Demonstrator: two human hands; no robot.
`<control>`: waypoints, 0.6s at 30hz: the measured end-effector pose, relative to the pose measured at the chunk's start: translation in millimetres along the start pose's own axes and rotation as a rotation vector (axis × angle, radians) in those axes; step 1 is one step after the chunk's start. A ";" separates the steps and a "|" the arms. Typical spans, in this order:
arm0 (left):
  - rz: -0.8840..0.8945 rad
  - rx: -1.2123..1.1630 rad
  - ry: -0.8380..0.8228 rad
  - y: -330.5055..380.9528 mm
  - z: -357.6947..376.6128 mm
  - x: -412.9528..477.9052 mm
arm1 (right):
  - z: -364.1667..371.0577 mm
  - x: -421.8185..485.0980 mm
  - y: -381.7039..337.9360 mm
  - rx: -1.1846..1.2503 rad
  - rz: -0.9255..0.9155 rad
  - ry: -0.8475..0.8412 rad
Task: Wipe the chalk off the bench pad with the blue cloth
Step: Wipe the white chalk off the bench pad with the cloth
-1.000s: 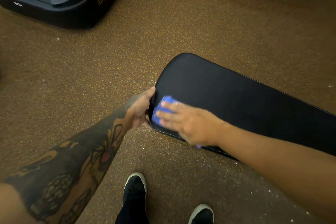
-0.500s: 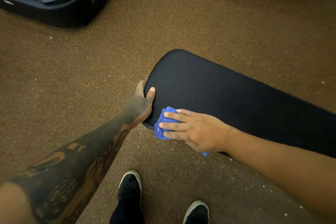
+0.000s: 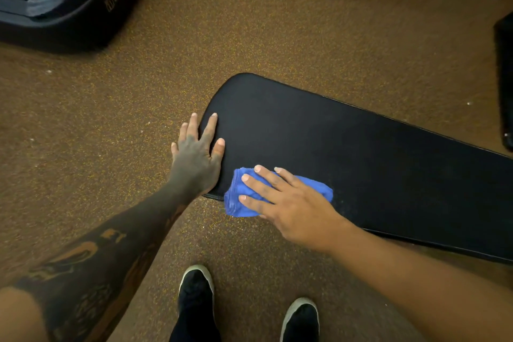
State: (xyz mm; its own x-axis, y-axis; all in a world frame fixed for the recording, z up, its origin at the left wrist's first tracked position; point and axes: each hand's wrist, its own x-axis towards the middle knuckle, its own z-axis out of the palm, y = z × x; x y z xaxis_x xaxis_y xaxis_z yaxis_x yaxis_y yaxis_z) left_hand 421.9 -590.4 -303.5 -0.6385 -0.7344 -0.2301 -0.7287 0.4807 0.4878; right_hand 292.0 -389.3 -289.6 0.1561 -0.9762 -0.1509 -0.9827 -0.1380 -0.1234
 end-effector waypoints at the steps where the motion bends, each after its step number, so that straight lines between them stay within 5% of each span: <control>1: -0.002 0.006 -0.002 0.8 -0.2 -0.3 | 1.1 -10.3 3.7 -0.004 0.011 0.003; 7: 0.005 -0.041 -0.013 -1.4 1.3 0.9 | 5.3 11.8 -13.0 0.036 0.099 0.129; 13: 0.009 0.046 -0.008 -1.6 -1.3 1.8 | 7.2 -13.4 -2.2 0.008 0.051 0.063; 18: 0.170 0.236 -0.015 5.3 -0.5 1.9 | 2.1 -34.5 7.7 0.082 0.319 0.112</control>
State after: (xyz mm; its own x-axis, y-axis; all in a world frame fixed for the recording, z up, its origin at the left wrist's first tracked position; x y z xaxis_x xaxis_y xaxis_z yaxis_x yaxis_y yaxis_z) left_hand 417.0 -589.4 -300.9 -0.7586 -0.6276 -0.1751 -0.6474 0.6958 0.3111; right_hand 279.2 -356.3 -287.4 -0.1740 -0.9809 -0.0870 -0.9682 0.1866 -0.1668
